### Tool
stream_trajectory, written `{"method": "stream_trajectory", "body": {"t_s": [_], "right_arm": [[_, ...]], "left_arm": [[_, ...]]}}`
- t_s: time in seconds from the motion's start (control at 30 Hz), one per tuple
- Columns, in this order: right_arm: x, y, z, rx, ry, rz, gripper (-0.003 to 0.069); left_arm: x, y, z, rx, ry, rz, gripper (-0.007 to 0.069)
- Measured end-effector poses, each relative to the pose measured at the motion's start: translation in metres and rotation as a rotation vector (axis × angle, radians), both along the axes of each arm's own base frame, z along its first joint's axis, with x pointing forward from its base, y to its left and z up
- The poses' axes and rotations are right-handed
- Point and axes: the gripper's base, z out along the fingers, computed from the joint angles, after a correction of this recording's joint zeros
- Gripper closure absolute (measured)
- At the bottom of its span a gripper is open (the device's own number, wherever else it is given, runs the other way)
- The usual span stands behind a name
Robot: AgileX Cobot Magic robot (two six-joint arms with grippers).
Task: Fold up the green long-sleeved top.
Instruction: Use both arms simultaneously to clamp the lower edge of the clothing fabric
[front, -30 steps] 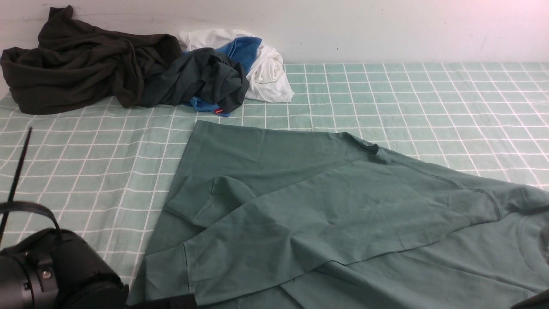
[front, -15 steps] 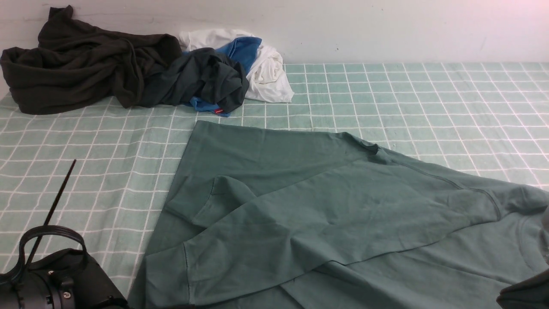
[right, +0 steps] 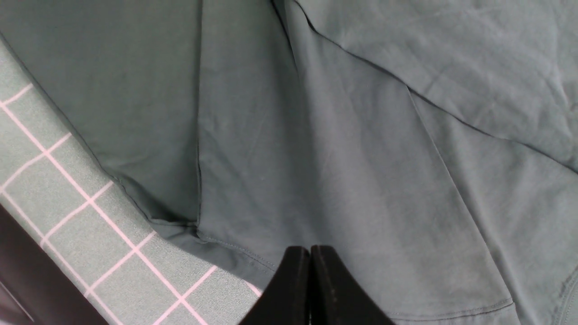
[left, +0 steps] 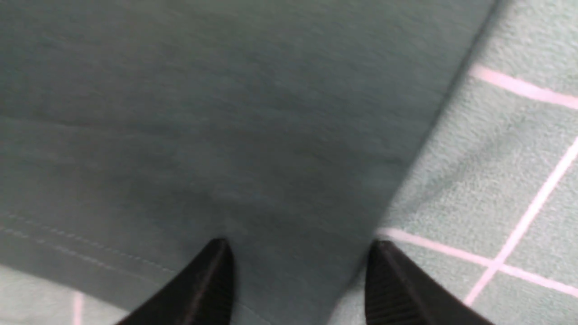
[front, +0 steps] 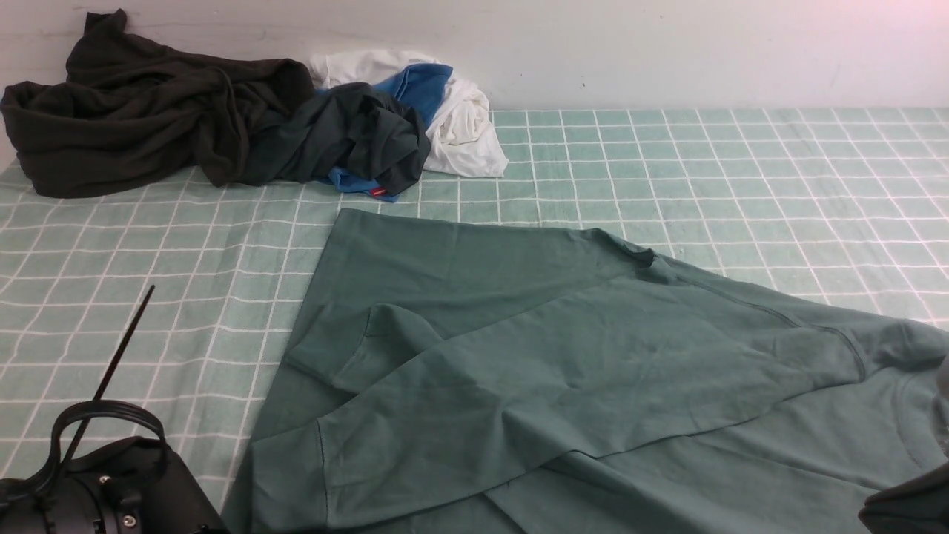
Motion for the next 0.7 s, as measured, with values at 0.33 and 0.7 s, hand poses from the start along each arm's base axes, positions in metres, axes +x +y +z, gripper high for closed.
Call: {"method": "stream_trajectory", "body": {"t_s": [0.33,0.7], "right_arm": [[0.002,-0.001,0.001,-0.014,-0.026,-0.002,0.0661],[0.003,-0.001,0.001,-0.034,-0.051,0.029,0.0649]], "left_arm": [[0.015,-0.007,0.010,-0.030,-0.105,0.152,0.0506],[0.019,-0.011,-0.002,0.024,-0.055,0.193,0.0547]]}}
